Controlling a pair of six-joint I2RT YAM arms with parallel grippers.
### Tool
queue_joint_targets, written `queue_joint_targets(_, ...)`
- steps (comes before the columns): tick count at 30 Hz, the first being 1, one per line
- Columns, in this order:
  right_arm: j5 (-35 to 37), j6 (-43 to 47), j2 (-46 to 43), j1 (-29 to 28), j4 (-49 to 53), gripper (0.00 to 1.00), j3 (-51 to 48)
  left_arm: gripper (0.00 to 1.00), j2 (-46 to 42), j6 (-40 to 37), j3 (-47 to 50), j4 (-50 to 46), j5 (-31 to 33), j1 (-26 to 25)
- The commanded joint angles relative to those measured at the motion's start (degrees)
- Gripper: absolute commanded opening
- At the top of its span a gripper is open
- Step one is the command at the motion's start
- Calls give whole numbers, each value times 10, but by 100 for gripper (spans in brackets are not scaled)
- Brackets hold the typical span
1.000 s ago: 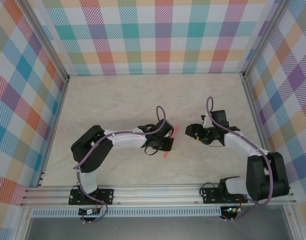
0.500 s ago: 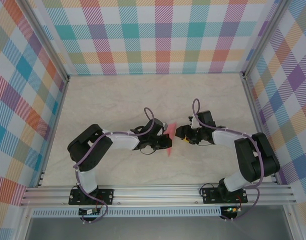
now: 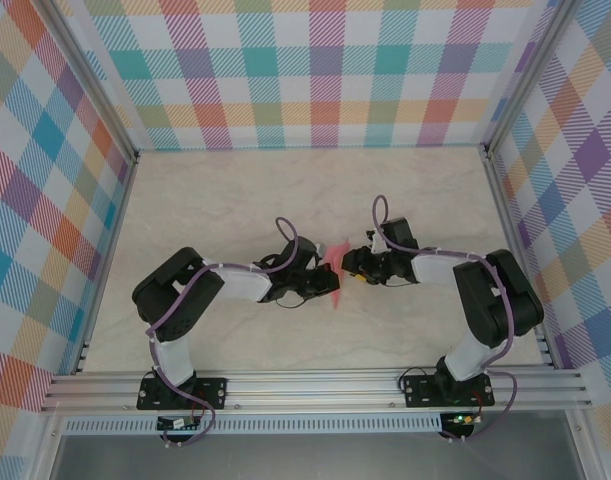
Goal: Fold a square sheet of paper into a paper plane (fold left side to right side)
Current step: Fold the wing for the fifth time at the center of the table.
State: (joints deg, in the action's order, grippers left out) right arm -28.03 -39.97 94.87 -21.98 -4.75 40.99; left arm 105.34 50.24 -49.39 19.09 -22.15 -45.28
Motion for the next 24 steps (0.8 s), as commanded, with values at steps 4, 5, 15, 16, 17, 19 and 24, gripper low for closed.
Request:
queue_joint_targets(4, 14, -26, 31, -9, 1, 45, 23, 0, -17, 11, 10, 17, -16, 13)
queue_joint_targets(5, 15, -28, 34, -11, 7, 45, 27, 0, -15, 12, 10, 21, -17, 13)
queue_joint_targets(15, 29, -31, 55, -18, 27, 45, 45, 1, -3, 13, 6, 17, -18, 13)
queue_joint_targets(16, 32, -31, 56, -18, 35, 45, 47, 3, -3, 12, 7, 17, -17, 13)
queue_joint_targets(17, 37, -30, 58, -18, 45, 45, 49, 5, -3, 13, 6, 15, -16, 13)
queue_joint_targets(19, 45, -29, 64, -19, 65, 45, 55, 7, -4, 12, 6, 13, -16, 14)
queue_joint_targets(24, 52, -27, 80, -19, 93, 44, 65, 11, -13, 9, 5, 8, -18, 14)
